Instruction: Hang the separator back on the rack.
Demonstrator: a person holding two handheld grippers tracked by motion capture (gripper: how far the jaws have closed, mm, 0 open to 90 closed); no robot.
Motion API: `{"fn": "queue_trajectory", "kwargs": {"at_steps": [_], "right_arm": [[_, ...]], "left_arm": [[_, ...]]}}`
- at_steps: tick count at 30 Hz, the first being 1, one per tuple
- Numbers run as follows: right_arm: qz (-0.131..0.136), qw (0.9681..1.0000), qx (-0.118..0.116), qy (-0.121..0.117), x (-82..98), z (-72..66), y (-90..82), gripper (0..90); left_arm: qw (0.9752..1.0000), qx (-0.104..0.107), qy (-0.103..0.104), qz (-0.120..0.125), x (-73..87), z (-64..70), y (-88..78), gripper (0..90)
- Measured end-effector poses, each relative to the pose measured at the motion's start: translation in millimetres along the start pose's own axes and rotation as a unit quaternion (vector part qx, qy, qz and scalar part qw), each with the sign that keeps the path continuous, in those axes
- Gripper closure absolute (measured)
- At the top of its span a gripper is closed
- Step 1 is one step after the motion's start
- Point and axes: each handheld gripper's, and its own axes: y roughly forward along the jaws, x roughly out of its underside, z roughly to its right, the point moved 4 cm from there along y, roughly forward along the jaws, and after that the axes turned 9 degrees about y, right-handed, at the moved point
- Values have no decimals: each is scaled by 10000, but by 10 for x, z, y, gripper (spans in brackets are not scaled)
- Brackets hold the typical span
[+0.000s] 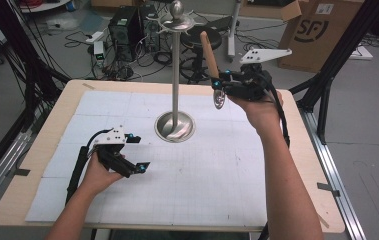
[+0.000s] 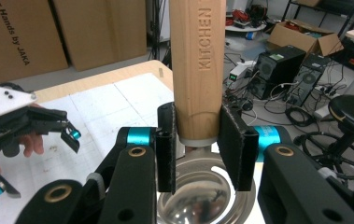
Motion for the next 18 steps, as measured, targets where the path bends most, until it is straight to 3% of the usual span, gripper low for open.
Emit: {"fn": "queue_trajectory", "kwargs": {"at_steps": [18], "right_arm": [[13,9998,0,-174,-147,-151,76,689]], "left_arm": [[10000,-16,-12,30,-5,-5,-11,17]]}}
